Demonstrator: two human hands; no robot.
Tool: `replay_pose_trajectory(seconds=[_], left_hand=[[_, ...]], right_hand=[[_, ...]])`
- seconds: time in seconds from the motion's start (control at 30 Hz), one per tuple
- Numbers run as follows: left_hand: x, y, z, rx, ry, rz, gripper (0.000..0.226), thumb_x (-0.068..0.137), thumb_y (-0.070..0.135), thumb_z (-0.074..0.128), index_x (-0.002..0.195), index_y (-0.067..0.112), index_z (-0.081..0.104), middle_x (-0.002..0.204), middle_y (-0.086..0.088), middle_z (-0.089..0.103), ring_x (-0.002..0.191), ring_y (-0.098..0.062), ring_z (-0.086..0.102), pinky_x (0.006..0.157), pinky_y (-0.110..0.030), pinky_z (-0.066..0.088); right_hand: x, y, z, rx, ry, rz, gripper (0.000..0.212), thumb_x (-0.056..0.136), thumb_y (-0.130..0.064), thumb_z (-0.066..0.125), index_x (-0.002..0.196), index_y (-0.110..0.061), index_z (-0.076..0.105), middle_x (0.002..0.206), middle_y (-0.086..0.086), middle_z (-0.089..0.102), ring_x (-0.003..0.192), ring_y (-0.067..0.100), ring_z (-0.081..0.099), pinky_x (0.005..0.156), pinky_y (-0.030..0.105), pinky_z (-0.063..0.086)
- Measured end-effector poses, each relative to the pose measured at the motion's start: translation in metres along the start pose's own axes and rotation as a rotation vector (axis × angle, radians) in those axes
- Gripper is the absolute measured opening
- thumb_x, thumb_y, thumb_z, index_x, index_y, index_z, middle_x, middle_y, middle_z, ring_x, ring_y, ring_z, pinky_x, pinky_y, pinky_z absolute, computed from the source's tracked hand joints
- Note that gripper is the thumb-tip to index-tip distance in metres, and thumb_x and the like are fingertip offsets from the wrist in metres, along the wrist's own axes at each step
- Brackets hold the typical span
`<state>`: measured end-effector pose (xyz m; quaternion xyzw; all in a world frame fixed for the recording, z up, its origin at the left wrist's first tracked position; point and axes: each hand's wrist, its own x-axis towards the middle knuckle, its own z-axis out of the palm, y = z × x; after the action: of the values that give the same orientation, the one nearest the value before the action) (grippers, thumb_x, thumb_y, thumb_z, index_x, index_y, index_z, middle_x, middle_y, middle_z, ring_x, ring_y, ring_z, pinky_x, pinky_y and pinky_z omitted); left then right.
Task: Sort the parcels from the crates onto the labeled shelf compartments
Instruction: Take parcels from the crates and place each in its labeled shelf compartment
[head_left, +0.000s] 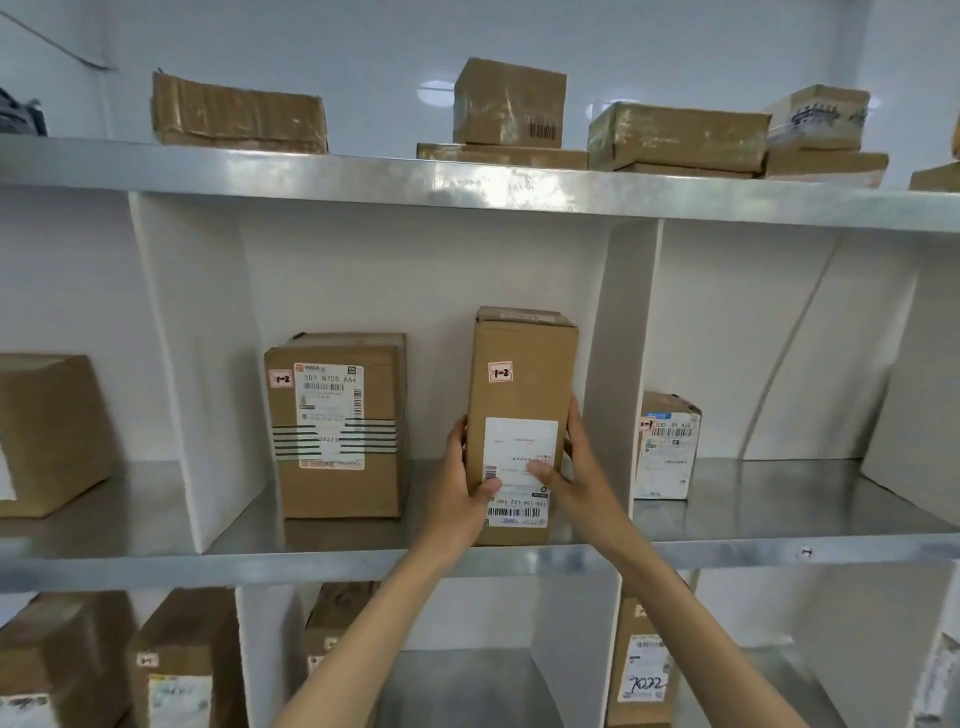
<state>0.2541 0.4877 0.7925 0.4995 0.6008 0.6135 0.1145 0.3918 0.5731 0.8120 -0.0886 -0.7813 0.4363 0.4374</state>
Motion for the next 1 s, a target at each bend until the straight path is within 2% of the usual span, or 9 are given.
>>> replay_pose_trajectory(seconds=[0.2, 0.37, 0.47, 0.57, 0.63, 0.77, 0.83, 1.0], left_hand=[[0.007, -0.008, 0.002, -0.001, 0.017, 0.020, 0.075, 0.087, 0.007, 0.061, 0.144, 0.033, 0.020, 0.132, 0.012, 0.051, 0.117, -0.002, 0.050, 0.082, -0.009, 0.045], [0.018, -0.016, 0.007, -0.018, 0.003, 0.018, 0.077, 0.087, 0.008, 0.062, 0.142, 0.038, 0.018, 0.136, 0.011, 0.049, 0.121, -0.002, 0.048, 0.076, -0.002, 0.045], [0.028, -0.022, 0.010, -0.031, 0.005, 0.014, 0.077, 0.087, 0.005, 0.062, 0.139, 0.041, 0.019, 0.136, 0.010, 0.049, 0.119, 0.001, 0.049, 0.075, -0.001, 0.044], [0.038, -0.026, 0.014, -0.047, 0.008, 0.001, 0.076, 0.088, 0.004, 0.061, 0.136, 0.044, 0.019, 0.134, 0.013, 0.047, 0.116, 0.002, 0.049, 0.074, -0.001, 0.045], [0.042, -0.029, 0.016, -0.061, 0.010, -0.008, 0.075, 0.088, 0.004, 0.061, 0.135, 0.045, 0.020, 0.133, 0.015, 0.046, 0.116, -0.001, 0.049, 0.072, -0.002, 0.047], [0.048, -0.032, 0.018, -0.068, 0.016, -0.013, 0.076, 0.088, 0.004, 0.061, 0.138, 0.042, 0.019, 0.136, 0.014, 0.042, 0.108, 0.004, 0.049, 0.070, -0.004, 0.048], [0.048, -0.033, 0.019, -0.069, 0.018, -0.011, 0.075, 0.088, 0.005, 0.061, 0.135, 0.045, 0.019, 0.137, 0.013, 0.042, 0.110, 0.003, 0.048, 0.072, -0.005, 0.049], [0.047, -0.032, 0.019, -0.095, 0.012, -0.011, 0.075, 0.088, 0.006, 0.061, 0.135, 0.048, 0.020, 0.139, 0.011, 0.044, 0.118, -0.006, 0.048, 0.074, -0.010, 0.052]], right_hand=[[0.015, 0.014, -0.005, -0.004, -0.039, -0.002, 0.081, 0.092, 0.001, 0.053, 0.152, -0.021, 0.003, 0.142, -0.012, 0.044, 0.127, -0.001, 0.046, 0.091, 0.015, 0.047], [0.024, 0.031, -0.009, 0.031, -0.040, -0.008, 0.082, 0.092, -0.003, 0.053, 0.152, -0.024, 0.002, 0.141, -0.009, 0.047, 0.126, 0.004, 0.050, 0.089, 0.026, 0.053], [0.032, 0.040, -0.009, 0.057, -0.020, -0.005, 0.083, 0.092, -0.008, 0.055, 0.151, -0.029, 0.002, 0.142, -0.012, 0.045, 0.125, 0.001, 0.050, 0.083, 0.021, 0.053], [0.041, 0.051, -0.006, 0.035, 0.029, -0.009, 0.080, 0.093, 0.000, 0.052, 0.151, -0.029, 0.006, 0.145, -0.006, 0.042, 0.127, 0.006, 0.049, 0.087, 0.025, 0.053], [0.045, 0.057, -0.002, 0.023, 0.060, -0.002, 0.077, 0.094, 0.000, 0.050, 0.149, -0.038, 0.010, 0.141, -0.012, 0.044, 0.123, 0.008, 0.052, 0.085, 0.029, 0.056], [0.048, 0.065, 0.002, 0.004, 0.095, -0.004, 0.069, 0.095, -0.003, 0.049, 0.139, -0.047, 0.019, 0.135, -0.019, 0.047, 0.116, 0.005, 0.057, 0.078, 0.027, 0.057], [0.049, 0.064, 0.002, 0.003, 0.095, -0.002, 0.068, 0.096, -0.003, 0.049, 0.138, -0.047, 0.019, 0.135, -0.020, 0.047, 0.115, 0.004, 0.057, 0.077, 0.025, 0.057], [0.047, 0.060, 0.003, 0.017, 0.093, 0.010, 0.071, 0.096, -0.004, 0.048, 0.145, -0.038, 0.011, 0.139, -0.009, 0.044, 0.116, 0.005, 0.057, 0.080, 0.027, 0.057]])
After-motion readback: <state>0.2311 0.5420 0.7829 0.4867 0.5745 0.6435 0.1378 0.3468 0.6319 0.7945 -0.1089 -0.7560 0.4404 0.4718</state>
